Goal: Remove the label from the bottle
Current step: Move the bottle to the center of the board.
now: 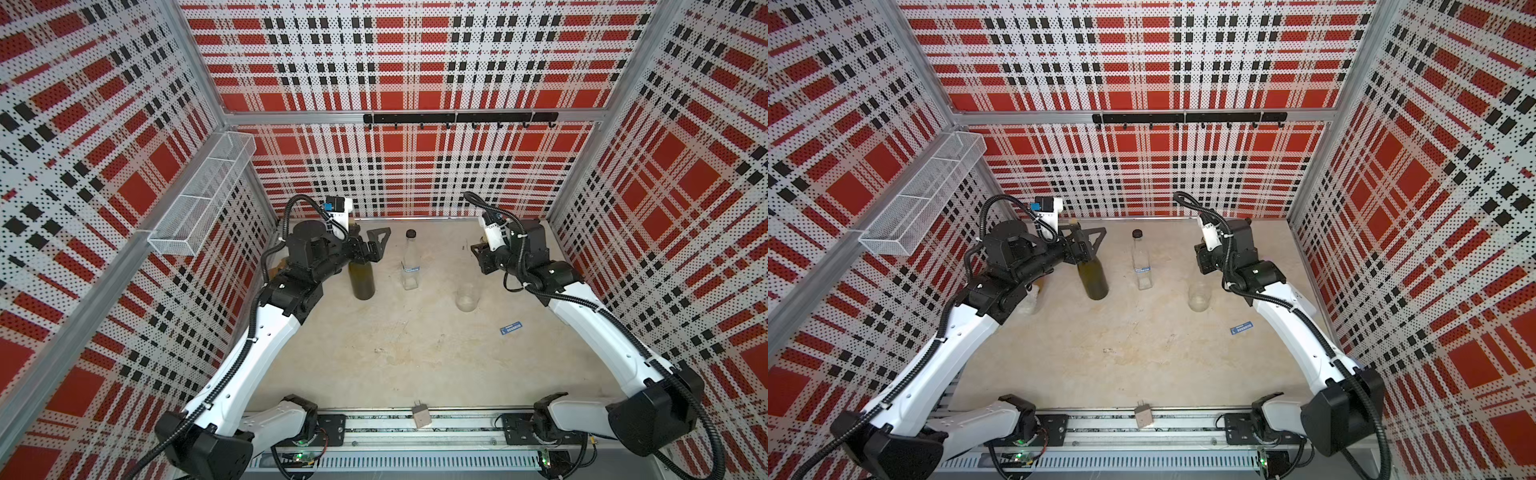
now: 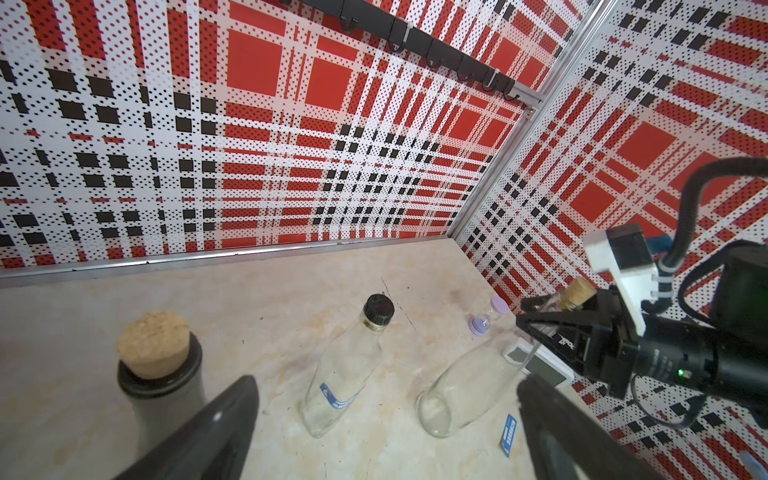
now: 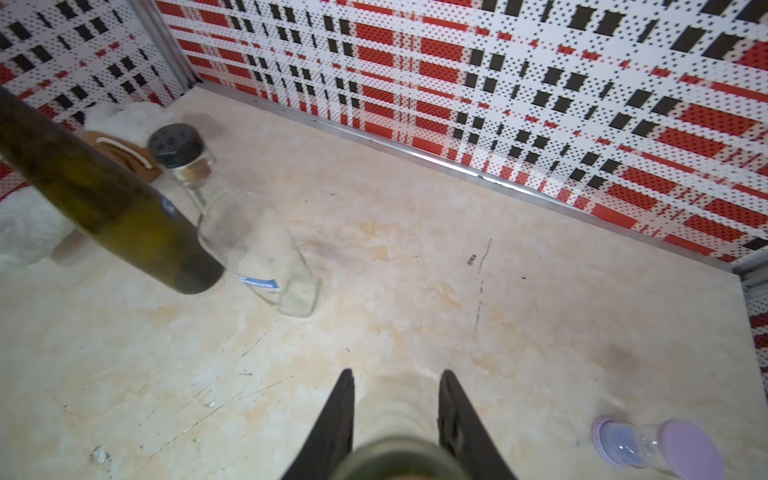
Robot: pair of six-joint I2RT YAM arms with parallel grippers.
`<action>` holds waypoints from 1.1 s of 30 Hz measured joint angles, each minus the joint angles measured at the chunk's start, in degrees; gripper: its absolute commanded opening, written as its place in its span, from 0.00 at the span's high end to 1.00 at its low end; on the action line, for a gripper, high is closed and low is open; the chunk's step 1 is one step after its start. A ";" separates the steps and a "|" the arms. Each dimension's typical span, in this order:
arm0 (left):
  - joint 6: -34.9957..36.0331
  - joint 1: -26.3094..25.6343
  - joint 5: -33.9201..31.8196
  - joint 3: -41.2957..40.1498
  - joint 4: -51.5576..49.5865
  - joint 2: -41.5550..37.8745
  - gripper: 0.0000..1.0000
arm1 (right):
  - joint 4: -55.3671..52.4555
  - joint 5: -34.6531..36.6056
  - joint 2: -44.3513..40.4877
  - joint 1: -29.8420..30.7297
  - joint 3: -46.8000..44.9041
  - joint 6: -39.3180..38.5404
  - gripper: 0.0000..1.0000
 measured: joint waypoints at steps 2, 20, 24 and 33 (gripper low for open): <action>-0.02 0.09 0.07 0.00 0.17 0.13 0.01 | 0.35 -0.24 1.40 -1.64 1.03 -0.39 0.73; -0.17 0.79 0.07 0.00 0.61 2.32 0.01 | 7.28 -2.14 14.93 -7.17 10.67 -1.66 0.73; -0.17 1.11 0.07 0.02 0.61 2.32 0.01 | 8.07 -2.51 15.89 -7.58 11.28 -1.77 0.69; -0.17 1.31 0.11 0.02 0.61 2.34 0.01 | 11.43 -3.19 16.06 -8.17 12.22 -1.75 0.46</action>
